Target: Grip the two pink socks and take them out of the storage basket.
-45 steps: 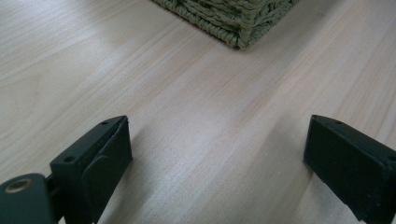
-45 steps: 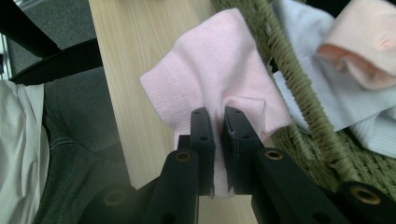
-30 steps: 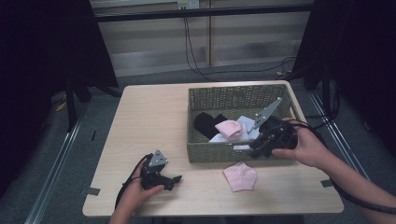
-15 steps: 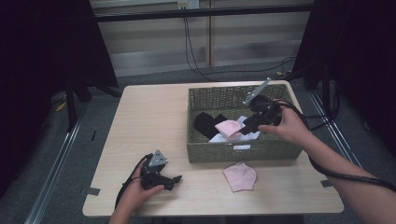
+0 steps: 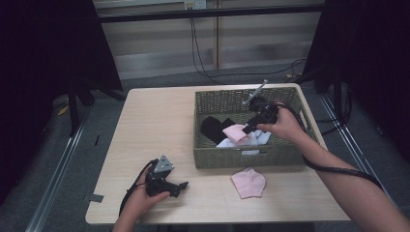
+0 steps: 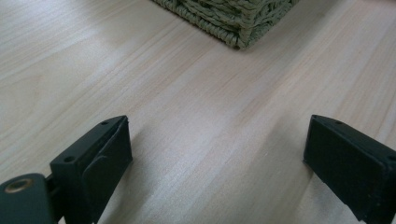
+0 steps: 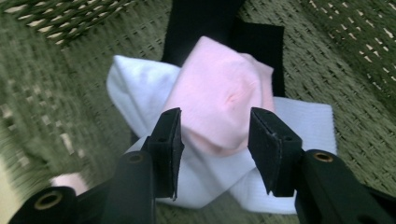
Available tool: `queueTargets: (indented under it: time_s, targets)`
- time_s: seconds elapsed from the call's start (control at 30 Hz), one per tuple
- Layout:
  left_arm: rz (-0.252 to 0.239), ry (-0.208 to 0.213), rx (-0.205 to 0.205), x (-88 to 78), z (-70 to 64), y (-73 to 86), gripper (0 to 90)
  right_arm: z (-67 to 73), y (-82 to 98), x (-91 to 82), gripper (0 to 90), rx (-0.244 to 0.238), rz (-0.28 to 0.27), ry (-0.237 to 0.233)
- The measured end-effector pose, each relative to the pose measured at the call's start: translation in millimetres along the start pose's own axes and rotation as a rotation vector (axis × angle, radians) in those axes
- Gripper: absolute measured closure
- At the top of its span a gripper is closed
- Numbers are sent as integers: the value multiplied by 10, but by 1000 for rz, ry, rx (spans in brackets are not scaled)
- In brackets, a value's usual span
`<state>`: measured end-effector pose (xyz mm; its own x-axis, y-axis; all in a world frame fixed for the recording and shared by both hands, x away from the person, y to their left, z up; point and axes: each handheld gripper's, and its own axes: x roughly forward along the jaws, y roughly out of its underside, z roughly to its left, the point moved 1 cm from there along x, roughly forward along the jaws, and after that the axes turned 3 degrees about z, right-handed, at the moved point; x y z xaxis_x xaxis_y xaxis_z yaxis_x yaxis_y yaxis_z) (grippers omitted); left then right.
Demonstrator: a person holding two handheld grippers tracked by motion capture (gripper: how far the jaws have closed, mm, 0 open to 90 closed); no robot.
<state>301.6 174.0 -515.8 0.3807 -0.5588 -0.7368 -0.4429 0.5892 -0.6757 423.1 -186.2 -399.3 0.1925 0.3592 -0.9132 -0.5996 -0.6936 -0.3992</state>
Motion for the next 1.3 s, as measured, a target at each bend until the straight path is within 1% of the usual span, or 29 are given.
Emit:
queueTargets:
  time_s: [0.07, 0.13, 0.2, 0.27, 0.47, 0.5, 0.53, 0.6, 0.63, 0.67, 0.7, 0.73, 0.8, 0.83, 0.87, 0.9, 0.93, 0.97, 1.0, 1.07, 1.13, 1.17, 1.27, 1.3]
  targets:
    - [0, 0, 1, 0, 1, 0, 71, -23, -19, 42, 546, 12, 4, 0]
    - [0, 0, 0, 0, 0, 0, 71, -66, -42, 117, 546, 13, 16, 9]
    - [0, 0, 0, 0, 0, 0, 71, -80, -43, 135, 546, 4, 23, 12]
    - [0, 0, 0, 0, 0, 0, 71, -102, -51, 188, 547, 13, 29, 21]
    - [2, 0, 8, -1, 4, 0, 71, -198, -41, 305, 536, 54, 36, 28]
    - [-2, 1, 3, 1, 1, 0, 71, -246, -34, 342, 523, 78, 33, 32]
    - [-2, 1, 2, 1, 1, 0, 71, -254, -32, 358, 516, 94, 37, 29]
    - [-2, 0, 2, 1, 1, 0, 71, -276, -28, 379, 513, 86, 43, 28]
    - [-2, 1, 3, 1, 1, 0, 71, -277, -26, 405, 512, 106, 50, 24]
    - [-2, 0, 2, 1, 1, 0, 71, -300, -17, 435, 513, 94, 62, 26]
    - [-2, 0, 2, 1, 1, 0, 71, -298, -14, 460, 513, 109, 65, 20]
    - [-3, 3, -3, 3, -3, 1, 71, -312, -7, 488, 518, 104, 62, 18]
    - [-3, 3, -3, 3, -3, 1, 71, -329, 6, 524, 544, 105, 73, 9]
    - [-3, 3, -3, 3, -3, 1, 71, -325, 8, 539, 574, 121, 70, -1]
    - [-1, 3, -3, 2, -3, 1, 71, -344, 18, 553, 611, 116, 75, -16]
    - [-3, 3, -3, 3, -3, 1, 71, -350, 21, 566, 667, 132, 75, -35]
    - [-3, 3, -3, 3, -3, 1, 71, -350, 21, 566, 667, 132, 75, -35]
    - [-3, 3, -3, 3, -3, 1, 71, -349, 20, 565, 711, 132, 79, -43]
    - [-3, 3, -2, 3, -3, 1, 71, -352, 17, 563, 742, 121, 79, -50]
    - [-3, 3, -3, 3, -3, 1, 71, -337, 7, 551, 787, 116, 89, -58]
    - [-3, 3, -3, 3, -3, 1, 71, -327, 1, 531, 797, 119, 97, -63]
    - [-3, 3, -3, 3, -3, 1, 71, -325, 0, 516, 800, 121, 92, -70]
    - [-1, 0, 2, 1, 0, 0, 71, -323, -4, 437, 801, 116, 85, -72]
    - [-2, 0, 2, 1, 0, 0, 71, -320, -7, 387, 801, 116, 81, -70]
